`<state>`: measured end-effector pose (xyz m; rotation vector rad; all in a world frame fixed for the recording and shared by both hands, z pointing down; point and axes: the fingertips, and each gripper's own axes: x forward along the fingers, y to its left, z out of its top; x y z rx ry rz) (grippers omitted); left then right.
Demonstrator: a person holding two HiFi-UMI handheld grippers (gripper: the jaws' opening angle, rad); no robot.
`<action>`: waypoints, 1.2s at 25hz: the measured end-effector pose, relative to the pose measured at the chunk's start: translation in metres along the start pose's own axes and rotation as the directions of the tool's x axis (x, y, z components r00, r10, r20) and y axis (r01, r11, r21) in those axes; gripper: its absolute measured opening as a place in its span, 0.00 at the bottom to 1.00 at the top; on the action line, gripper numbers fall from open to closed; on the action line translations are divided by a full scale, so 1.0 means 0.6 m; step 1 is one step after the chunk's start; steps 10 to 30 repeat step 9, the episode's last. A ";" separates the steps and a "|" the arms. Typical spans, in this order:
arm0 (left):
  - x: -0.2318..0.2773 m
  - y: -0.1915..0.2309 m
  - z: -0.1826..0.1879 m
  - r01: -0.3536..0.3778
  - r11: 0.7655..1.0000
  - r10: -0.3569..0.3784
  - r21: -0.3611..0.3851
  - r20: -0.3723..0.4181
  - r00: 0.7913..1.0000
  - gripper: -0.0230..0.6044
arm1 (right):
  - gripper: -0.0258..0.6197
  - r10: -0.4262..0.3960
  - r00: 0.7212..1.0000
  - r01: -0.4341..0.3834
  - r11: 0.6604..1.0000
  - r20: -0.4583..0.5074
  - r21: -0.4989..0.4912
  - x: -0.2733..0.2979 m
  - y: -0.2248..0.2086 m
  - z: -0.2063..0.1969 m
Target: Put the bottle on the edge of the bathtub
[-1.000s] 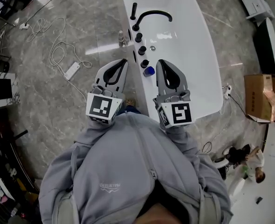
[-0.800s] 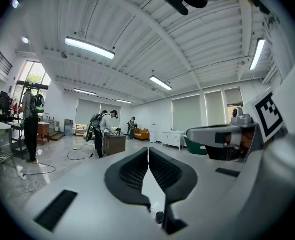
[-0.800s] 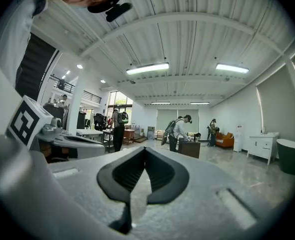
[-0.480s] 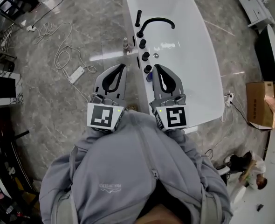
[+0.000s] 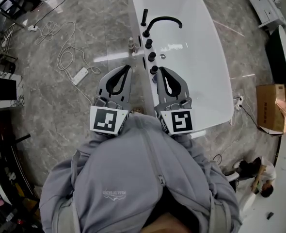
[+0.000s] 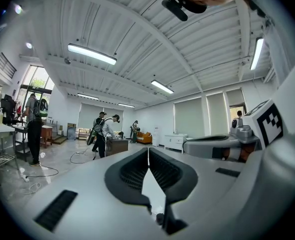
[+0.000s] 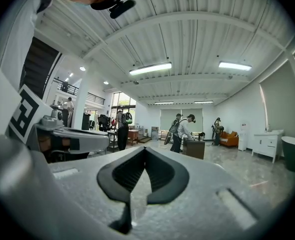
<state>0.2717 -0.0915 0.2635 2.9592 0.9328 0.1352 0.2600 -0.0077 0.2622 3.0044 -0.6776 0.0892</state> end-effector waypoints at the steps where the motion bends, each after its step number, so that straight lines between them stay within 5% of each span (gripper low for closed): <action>1: 0.000 0.000 0.001 0.002 1.000 -0.002 0.003 0.000 1.000 0.06 | 0.05 -0.001 1.000 0.001 1.000 0.001 0.001 0.000 0.000 0.000; 30: -0.007 -0.007 0.000 0.019 1.000 -0.019 0.018 0.004 1.000 0.06 | 0.05 -0.007 1.000 0.007 1.000 -0.001 0.003 -0.010 0.004 -0.003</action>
